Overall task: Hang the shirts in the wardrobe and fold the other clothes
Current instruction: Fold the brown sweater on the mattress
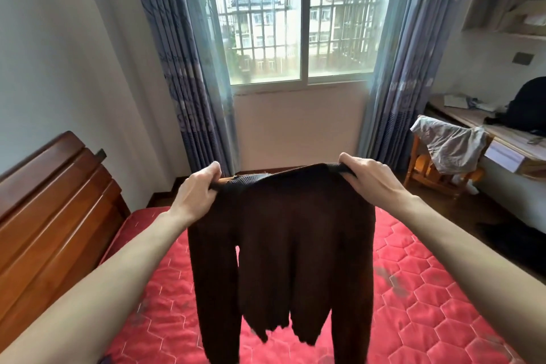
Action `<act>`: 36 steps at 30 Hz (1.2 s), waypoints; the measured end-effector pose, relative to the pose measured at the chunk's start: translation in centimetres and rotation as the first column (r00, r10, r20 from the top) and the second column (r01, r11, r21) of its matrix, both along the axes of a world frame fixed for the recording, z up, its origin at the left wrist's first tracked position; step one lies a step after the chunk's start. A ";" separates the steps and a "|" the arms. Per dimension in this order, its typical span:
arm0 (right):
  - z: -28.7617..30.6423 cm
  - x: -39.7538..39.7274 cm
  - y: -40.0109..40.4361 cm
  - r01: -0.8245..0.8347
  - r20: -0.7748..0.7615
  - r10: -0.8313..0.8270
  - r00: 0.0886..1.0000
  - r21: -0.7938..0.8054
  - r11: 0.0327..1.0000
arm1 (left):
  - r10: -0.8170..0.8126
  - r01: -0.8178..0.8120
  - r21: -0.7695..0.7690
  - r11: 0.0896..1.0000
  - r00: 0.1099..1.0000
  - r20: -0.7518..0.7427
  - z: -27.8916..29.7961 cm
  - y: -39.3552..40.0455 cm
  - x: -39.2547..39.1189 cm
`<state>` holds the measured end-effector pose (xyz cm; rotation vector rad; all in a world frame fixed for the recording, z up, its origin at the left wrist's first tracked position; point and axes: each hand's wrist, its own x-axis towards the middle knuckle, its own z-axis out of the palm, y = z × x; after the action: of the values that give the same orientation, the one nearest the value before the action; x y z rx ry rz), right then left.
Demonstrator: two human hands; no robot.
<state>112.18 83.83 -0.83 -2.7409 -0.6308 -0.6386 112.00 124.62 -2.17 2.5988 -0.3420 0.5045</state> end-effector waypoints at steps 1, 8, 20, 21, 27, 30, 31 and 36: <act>0.1 0.0 0.2 0.000 0.028 0.001 1.000 -0.022 1.000 | 0.009 -0.011 -0.084 0.996 1.000 -0.021 -0.3 0.4 0.2; -2.6 -5.4 -0.8 -0.085 -0.016 0.085 0.996 -0.063 0.994 | -0.247 0.051 -0.502 0.864 0.910 -0.333 -3.9 0.8 -5.2; -5.0 -15.8 -3.4 -0.117 -0.144 0.105 0.984 -0.079 0.990 | -0.257 0.054 -0.477 0.877 0.893 -0.370 -4.6 -1.2 -15.7; -4.7 -15.8 -3.7 -0.109 -0.174 0.096 0.980 -0.066 0.992 | -0.261 0.056 -0.480 0.875 0.891 -0.372 -4.2 -1.1 -15.8; -6.0 -14.4 -3.4 -0.162 -0.236 0.127 0.963 -0.135 0.978 | -0.236 0.061 -0.392 0.918 0.879 -0.415 -5.9 0.2 -14.6; -10.0 -12.9 -2.8 -0.188 -0.317 0.139 0.938 -0.128 0.974 | -0.168 0.029 -0.301 0.953 0.878 -0.447 -10.3 1.3 -13.5; -11.6 -12.3 -2.5 -0.189 -0.347 0.135 0.928 -0.128 0.974 | -0.148 0.024 -0.272 0.962 0.881 -0.448 -11.9 1.5 -13.2; -22.4 -8.6 -0.9 -0.130 -0.485 0.040 0.873 -0.153 0.980 | -0.059 0.046 -0.040 0.998 0.891 -0.450 -22.5 2.6 -11.1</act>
<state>103.54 82.95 -23.26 -2.8484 -0.7045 0.1392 100.95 127.18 -24.65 2.5705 -0.2411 -0.1216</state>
